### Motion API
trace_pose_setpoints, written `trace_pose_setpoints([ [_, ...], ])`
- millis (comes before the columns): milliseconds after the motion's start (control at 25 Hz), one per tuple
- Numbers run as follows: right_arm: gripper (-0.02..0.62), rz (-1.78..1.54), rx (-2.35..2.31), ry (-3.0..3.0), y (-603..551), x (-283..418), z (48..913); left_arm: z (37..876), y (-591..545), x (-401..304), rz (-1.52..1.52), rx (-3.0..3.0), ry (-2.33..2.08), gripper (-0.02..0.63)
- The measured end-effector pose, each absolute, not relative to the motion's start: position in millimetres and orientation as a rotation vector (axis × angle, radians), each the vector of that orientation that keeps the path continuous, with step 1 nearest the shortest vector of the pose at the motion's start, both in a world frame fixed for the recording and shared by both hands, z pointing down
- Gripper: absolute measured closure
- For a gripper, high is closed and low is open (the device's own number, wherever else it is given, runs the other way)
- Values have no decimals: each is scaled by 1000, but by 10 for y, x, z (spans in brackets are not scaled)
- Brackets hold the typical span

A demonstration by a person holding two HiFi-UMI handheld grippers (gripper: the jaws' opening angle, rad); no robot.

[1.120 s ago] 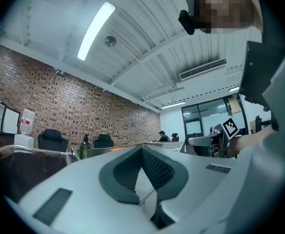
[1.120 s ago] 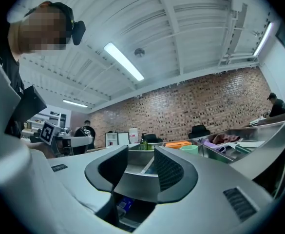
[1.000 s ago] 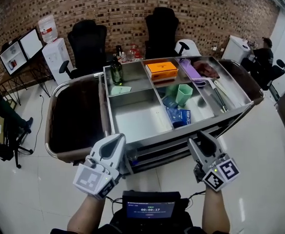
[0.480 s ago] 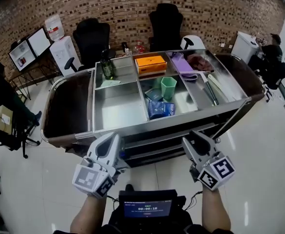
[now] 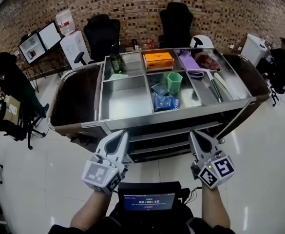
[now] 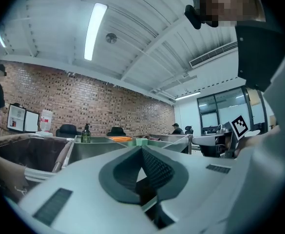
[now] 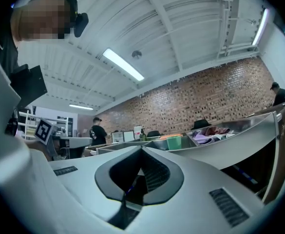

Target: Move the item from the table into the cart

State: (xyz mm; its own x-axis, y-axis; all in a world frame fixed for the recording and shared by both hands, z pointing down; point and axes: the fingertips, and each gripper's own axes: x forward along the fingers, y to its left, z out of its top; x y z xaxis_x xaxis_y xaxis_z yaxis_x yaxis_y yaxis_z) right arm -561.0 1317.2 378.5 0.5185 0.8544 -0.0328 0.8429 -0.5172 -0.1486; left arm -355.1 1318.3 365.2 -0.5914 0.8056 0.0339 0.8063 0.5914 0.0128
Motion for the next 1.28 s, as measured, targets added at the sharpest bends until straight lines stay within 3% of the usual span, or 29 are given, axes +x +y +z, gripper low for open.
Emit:
trace_pose_setpoints([
  [1280, 594, 122, -2613, -1565, 13171, -5644, 3694, 3627, 13179, -3541, -31, -1404, -2811, 603],
])
